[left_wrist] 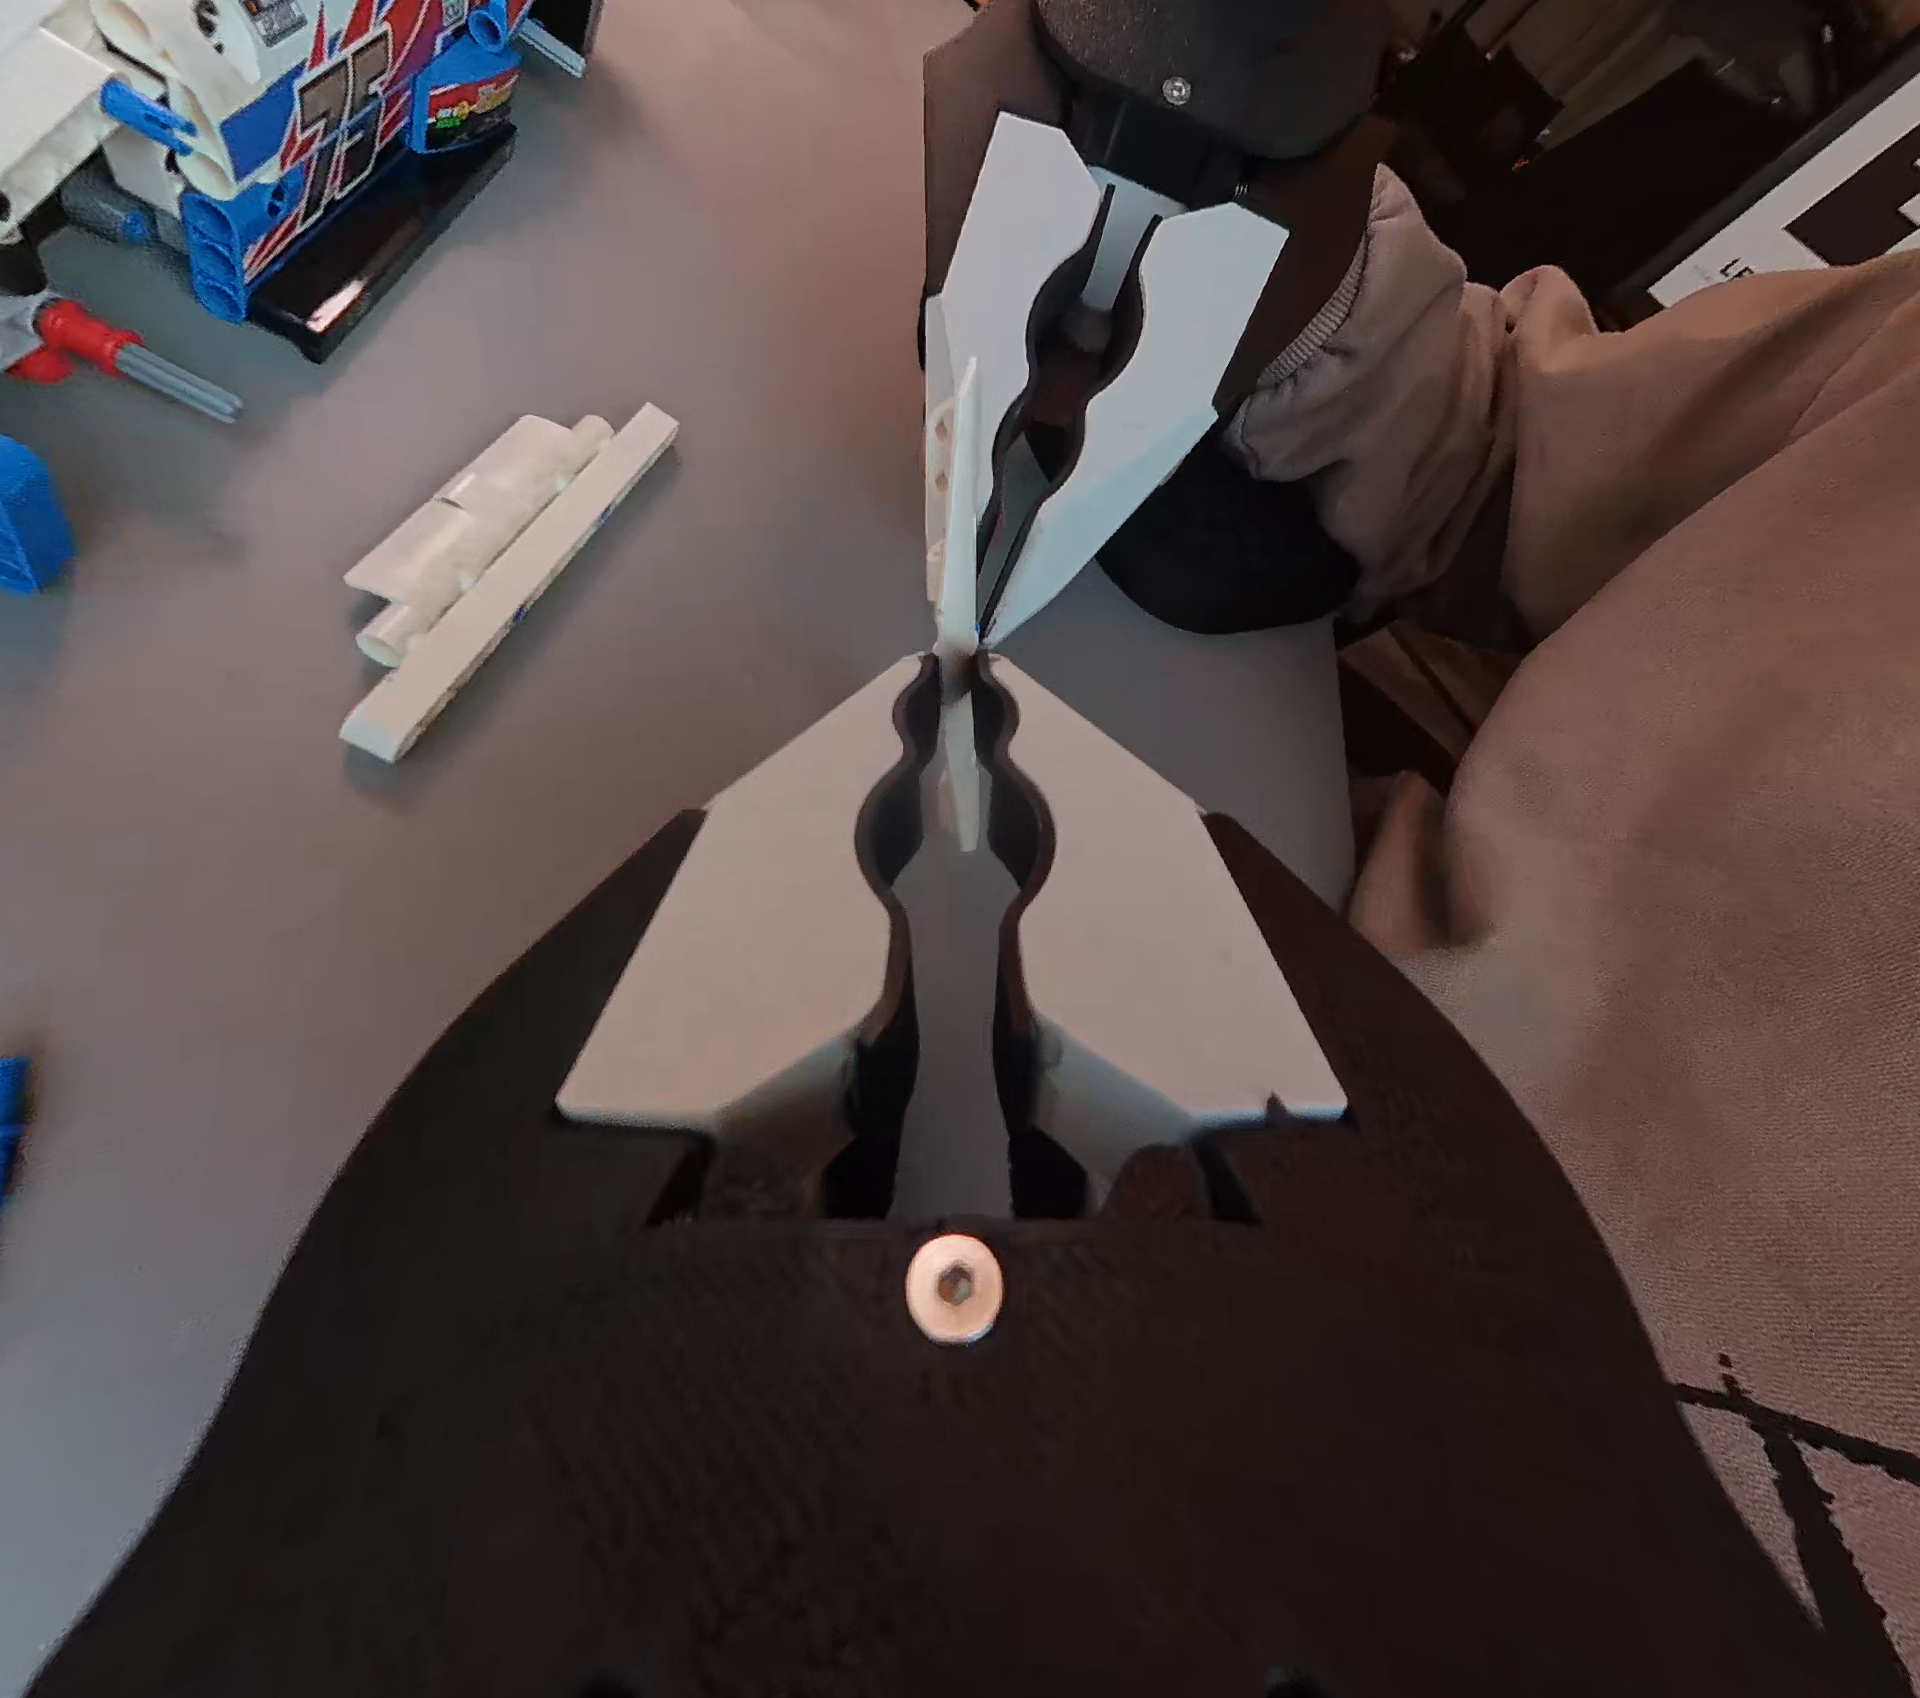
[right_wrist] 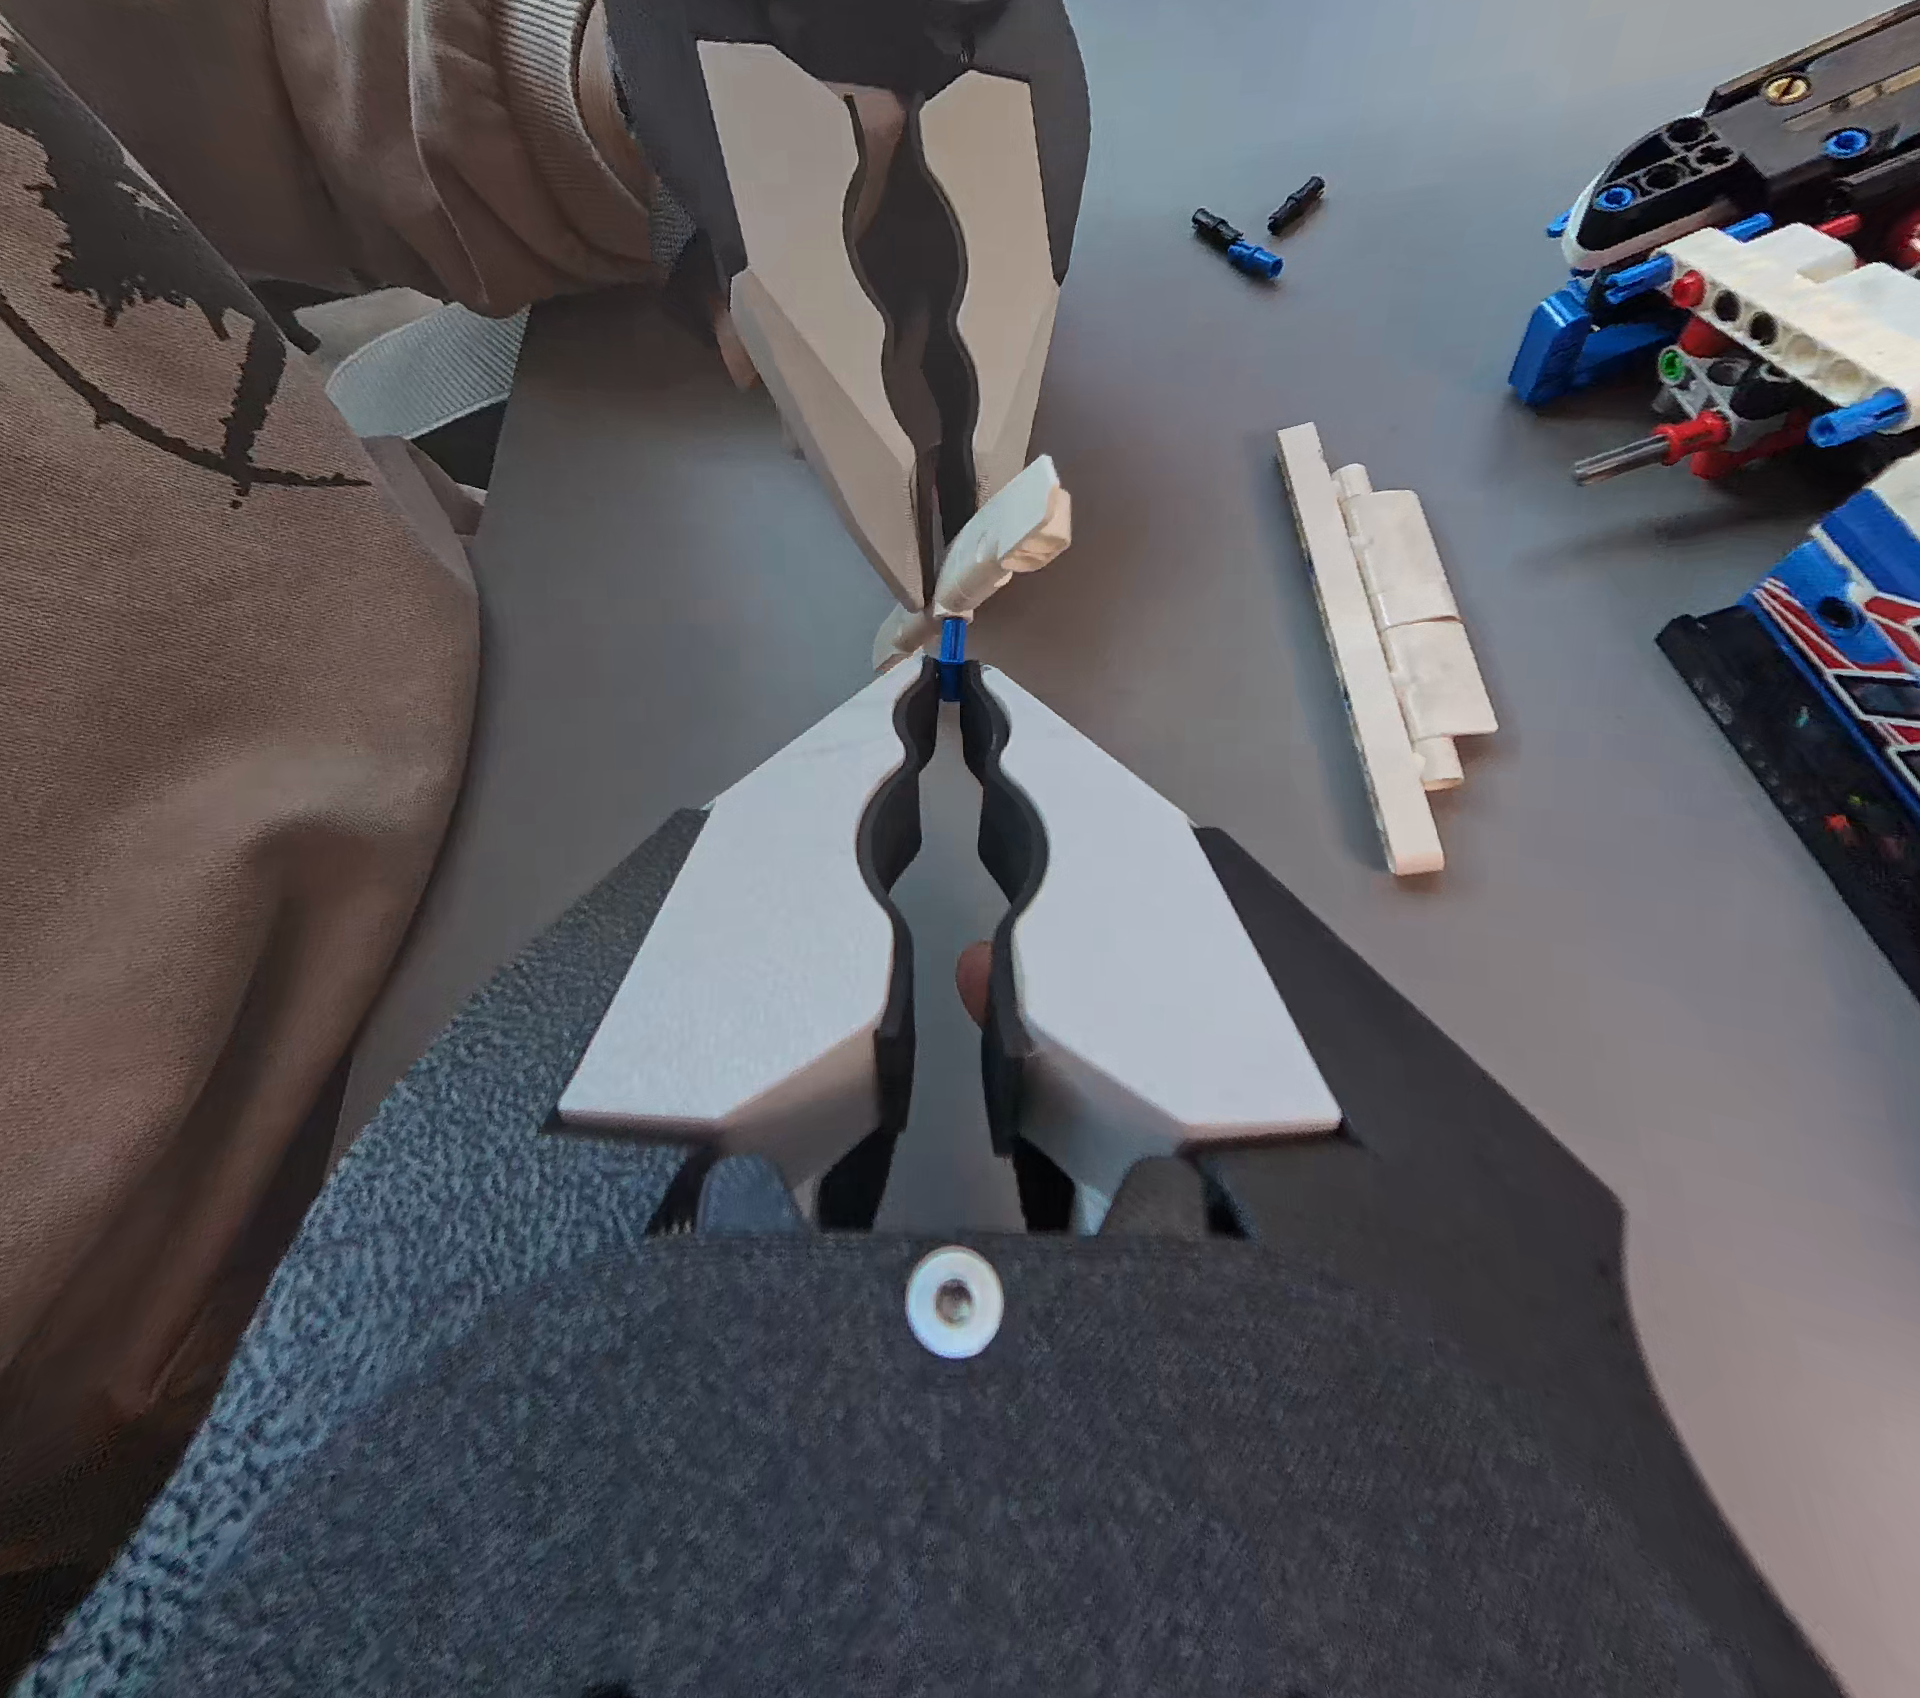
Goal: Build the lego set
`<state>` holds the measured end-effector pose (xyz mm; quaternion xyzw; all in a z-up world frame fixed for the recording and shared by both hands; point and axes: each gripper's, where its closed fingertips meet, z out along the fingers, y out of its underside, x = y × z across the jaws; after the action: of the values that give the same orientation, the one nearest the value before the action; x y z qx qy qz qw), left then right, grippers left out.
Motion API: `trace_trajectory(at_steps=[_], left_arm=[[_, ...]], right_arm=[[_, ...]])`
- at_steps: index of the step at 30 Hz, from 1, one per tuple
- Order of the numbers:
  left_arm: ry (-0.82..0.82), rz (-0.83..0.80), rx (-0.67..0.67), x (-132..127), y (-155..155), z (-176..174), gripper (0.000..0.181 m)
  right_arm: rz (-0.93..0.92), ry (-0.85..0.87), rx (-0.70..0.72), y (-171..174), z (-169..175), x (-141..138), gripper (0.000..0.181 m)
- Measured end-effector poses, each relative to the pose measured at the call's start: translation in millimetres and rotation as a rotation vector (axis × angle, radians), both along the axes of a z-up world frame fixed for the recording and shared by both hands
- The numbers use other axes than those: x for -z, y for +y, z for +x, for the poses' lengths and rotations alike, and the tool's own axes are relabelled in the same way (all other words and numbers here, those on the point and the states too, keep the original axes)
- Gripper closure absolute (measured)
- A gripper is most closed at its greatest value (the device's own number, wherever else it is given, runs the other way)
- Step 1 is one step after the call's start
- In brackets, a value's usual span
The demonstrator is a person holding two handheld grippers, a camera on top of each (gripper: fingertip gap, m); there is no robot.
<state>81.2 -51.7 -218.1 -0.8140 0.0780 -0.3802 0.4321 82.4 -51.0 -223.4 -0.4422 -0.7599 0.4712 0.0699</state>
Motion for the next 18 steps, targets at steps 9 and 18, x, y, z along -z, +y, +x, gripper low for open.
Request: trace_trajectory(at_steps=[9, 18], left_arm=[[0.149, 0.065, 0.038, 2.4, -1.5, 1.9, 0.177], [0.103, 0.029, 0.031, 1.3, -2.6, 0.1, 0.177]], right_arm=[[0.035, -0.015, -0.002, -1.9, 2.6, 2.6, 0.180], [0.130, 0.079, -0.023, -1.5, 0.4, -0.9, 0.180]])
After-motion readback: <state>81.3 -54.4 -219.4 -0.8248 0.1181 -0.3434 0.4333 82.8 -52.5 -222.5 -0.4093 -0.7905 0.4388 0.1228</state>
